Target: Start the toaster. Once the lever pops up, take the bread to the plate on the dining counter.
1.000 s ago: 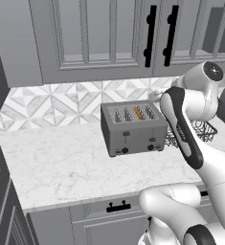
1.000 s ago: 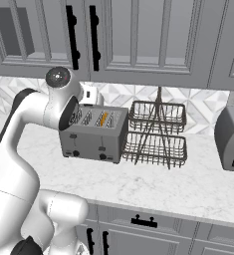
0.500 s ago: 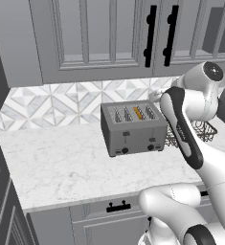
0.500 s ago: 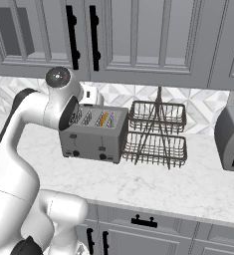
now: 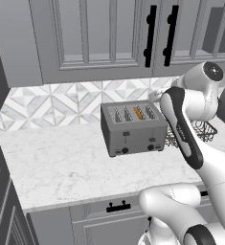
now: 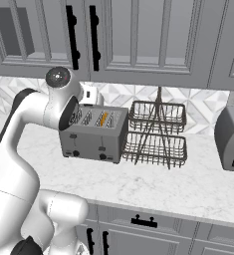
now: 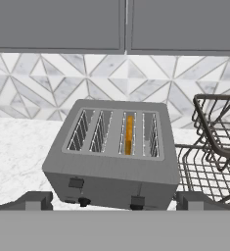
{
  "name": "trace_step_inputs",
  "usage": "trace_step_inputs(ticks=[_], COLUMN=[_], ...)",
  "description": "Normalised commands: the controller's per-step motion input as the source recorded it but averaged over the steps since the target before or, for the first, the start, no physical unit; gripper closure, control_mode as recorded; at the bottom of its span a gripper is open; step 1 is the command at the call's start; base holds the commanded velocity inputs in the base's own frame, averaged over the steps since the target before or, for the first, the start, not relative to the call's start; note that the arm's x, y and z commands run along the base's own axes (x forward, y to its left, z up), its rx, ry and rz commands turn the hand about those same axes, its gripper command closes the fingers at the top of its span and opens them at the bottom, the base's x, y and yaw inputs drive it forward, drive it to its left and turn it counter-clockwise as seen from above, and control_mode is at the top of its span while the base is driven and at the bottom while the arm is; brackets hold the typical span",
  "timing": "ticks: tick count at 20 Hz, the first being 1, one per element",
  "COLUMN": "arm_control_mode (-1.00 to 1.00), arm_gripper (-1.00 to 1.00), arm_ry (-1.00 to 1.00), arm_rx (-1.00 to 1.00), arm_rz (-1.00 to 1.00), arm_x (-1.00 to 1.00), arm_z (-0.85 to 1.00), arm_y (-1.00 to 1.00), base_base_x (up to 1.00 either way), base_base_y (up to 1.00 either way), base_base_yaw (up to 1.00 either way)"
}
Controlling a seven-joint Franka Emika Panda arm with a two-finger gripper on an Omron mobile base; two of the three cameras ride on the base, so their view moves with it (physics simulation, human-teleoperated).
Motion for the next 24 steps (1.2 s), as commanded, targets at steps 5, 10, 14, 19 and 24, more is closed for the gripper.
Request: trace_step_inputs(ticks=[5, 10, 14, 19, 24], arm_control_mode=[-1.0, -1.0, -1.0, -1.0, -1.0], arm_gripper=[-1.0, -1.0, -1.0, -1.0, -1.0], arm_ry=[0.0, 0.0, 0.0, 0.0, 0.0], arm_rx=[0.0, 0.0, 0.0, 0.0, 0.0], arm_rz=[0.0, 0.0, 0.0, 0.0, 0.0], arm_x=[0.0, 0.0, 0.0, 0.0, 0.0], arm_z=[0.0, 0.0, 0.0, 0.0, 0.0], arm_y=[0.0, 0.0, 0.0, 0.0, 0.0], base_base_x=[0.0, 0.0, 0.0, 0.0, 0.0], base_base_y=[0.0, 0.0, 0.0, 0.0, 0.0], base_base_yaw=[0.0, 0.0, 0.0, 0.0, 0.0])
